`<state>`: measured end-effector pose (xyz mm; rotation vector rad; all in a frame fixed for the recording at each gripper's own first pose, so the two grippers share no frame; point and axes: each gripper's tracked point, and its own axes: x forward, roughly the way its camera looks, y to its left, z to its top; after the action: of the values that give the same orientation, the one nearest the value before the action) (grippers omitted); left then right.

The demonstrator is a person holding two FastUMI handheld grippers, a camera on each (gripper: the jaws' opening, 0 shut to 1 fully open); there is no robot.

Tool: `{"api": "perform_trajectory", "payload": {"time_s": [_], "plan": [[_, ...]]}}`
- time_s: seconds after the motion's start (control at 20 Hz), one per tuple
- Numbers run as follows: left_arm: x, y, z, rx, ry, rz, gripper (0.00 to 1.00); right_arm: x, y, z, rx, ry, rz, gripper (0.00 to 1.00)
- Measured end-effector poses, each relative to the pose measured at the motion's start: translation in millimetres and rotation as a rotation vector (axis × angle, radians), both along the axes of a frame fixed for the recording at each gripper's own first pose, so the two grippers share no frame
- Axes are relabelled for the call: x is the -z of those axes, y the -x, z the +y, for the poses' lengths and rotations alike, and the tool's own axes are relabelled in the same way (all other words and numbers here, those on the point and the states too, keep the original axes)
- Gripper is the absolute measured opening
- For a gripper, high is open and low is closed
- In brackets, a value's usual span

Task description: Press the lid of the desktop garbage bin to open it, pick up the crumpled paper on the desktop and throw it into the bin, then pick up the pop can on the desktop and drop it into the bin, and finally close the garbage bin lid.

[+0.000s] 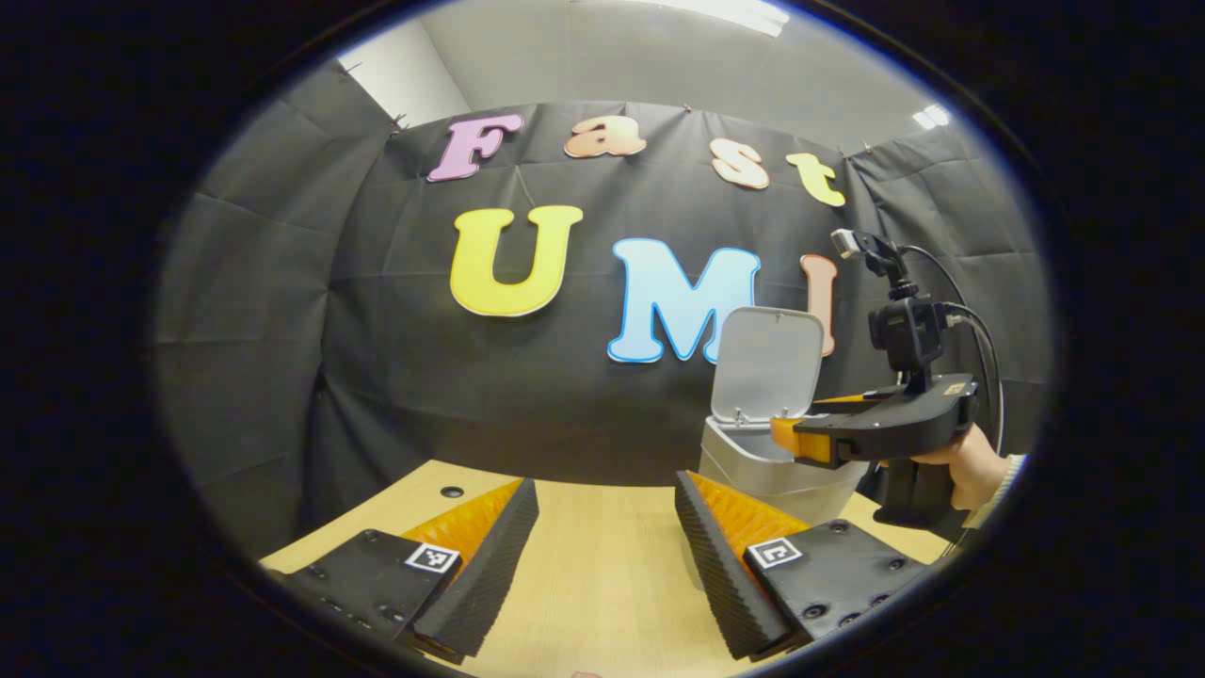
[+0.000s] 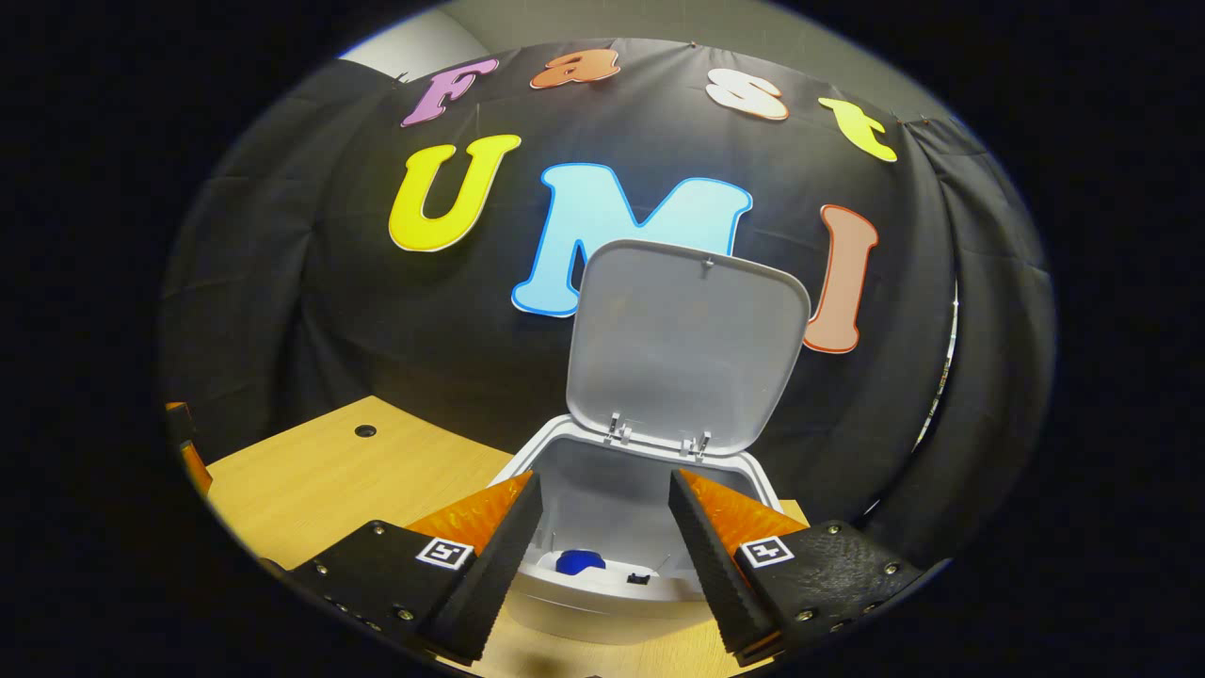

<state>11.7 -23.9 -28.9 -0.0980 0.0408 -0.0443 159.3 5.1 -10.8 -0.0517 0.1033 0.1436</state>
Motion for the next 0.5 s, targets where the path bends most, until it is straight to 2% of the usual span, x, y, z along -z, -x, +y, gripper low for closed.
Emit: {"api": "perform_trajectory", "payload": {"time_s": [0.5], "plan": [[4.8, -7.0, -1.3, 0.034, 0.027, 0.009, 0.95, -71.0, -10.5, -27.6, 0.07, -0.05, -0.122, 0.87]]}}
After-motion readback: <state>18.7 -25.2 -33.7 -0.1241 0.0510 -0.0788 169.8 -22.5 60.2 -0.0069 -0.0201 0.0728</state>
